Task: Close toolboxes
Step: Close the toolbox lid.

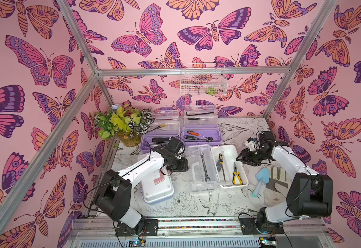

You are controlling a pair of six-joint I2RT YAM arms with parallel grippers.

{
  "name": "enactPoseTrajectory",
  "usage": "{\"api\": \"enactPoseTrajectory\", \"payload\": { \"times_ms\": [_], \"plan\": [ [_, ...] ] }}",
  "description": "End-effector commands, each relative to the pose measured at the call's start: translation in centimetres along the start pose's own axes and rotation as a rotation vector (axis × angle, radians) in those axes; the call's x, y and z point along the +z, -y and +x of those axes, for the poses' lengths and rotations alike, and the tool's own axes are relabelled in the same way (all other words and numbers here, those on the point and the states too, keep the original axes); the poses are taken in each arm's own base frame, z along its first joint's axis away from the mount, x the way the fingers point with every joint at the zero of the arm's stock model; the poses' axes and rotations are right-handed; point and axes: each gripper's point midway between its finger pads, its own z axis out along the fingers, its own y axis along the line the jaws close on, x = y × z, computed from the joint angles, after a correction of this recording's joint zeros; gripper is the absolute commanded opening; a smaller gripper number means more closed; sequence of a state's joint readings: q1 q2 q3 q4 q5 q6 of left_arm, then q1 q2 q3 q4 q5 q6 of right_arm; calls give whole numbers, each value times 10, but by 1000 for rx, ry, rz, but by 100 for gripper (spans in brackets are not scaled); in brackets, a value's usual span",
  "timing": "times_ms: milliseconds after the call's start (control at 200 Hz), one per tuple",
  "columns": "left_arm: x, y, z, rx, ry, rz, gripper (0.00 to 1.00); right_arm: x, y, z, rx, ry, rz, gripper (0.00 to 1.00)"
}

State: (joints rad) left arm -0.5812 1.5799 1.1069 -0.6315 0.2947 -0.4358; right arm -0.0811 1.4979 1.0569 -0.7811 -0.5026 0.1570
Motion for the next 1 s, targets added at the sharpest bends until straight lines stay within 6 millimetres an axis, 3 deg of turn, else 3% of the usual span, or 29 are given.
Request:
{"api": "enactPoseTrajectory", "payload": {
  "times_ms": [0, 140, 280, 596, 721, 996],
  "plan": [
    [15, 5, -5, -13, -10, 24, 54, -4, -1, 0, -4, 11, -6, 53],
    [31, -2, -6, -17, -37, -4, 48, -3, 5, 1, 8, 6, 26, 52],
    [44, -3, -8, -23, -55, -3, 32, -4, 9, 2, 8, 7, 52, 51],
    [47, -2, -9, 11, -52, -19, 11, -4, 19, 3, 13, 3, 112, 50],
    [44, -1, -11, 17, -41, -19, 4, -3, 18, 3, 11, 5, 100, 42],
    [17, 1, -17, 28, 23, -48, 1, 4, 17, 11, -2, -30, 123, 23]
  ]
}}
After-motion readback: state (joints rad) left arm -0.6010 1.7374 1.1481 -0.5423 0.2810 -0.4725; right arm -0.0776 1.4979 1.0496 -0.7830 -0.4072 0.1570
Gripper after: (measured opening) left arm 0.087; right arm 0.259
